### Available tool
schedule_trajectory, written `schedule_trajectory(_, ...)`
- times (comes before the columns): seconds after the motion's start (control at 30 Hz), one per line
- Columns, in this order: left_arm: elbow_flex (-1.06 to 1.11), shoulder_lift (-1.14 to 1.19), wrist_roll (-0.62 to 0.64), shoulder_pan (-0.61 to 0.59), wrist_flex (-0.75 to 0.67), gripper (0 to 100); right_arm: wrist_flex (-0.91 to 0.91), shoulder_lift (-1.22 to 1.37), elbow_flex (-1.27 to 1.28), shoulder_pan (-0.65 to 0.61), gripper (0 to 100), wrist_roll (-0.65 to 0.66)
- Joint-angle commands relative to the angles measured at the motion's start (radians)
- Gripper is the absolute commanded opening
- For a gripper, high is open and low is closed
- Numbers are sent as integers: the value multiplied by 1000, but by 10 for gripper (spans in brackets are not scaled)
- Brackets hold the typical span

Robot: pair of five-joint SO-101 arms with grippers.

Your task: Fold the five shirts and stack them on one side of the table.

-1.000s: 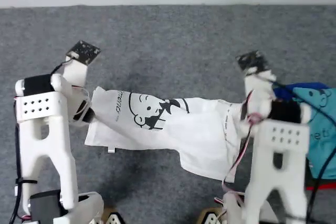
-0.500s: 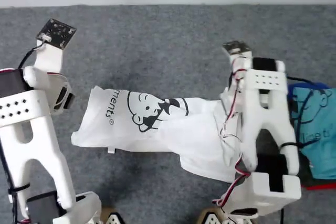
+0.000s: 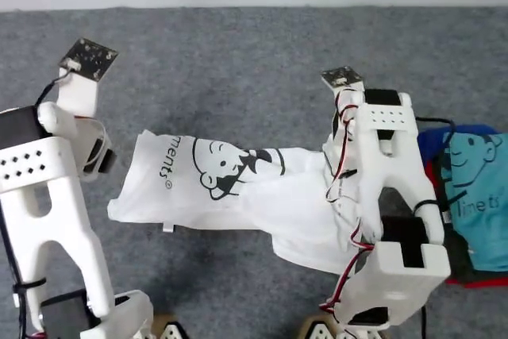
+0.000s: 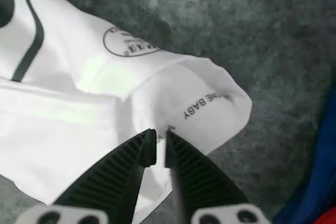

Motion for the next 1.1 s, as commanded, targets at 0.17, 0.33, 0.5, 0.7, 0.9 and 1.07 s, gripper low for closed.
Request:
schedule_trajectory(0.17, 214, -32, -37, 38, -3, 177, 254, -243, -38, 7, 183, 121)
schedule_trajectory(0.33, 266, -26, -38, 40, -40, 177, 239, -387, 61, -12, 181, 150)
schedule_trajectory(0.5, 360, -31, -38, 40, -107, 177, 28, -394, 229, -139, 171, 60)
schedule_trajectory(0.7, 389, -32, -40, 38, -110, 177, -87, -392, 299, -205, 171, 38)
schedule_trajectory(0.9, 414, -28, -40, 34, -163, 177, -162, -283, 330, -200, 169, 32)
schedule_trajectory(1.07, 446, -28, -40, 34, -181, 177, -219, -202, 327, -206, 126, 38)
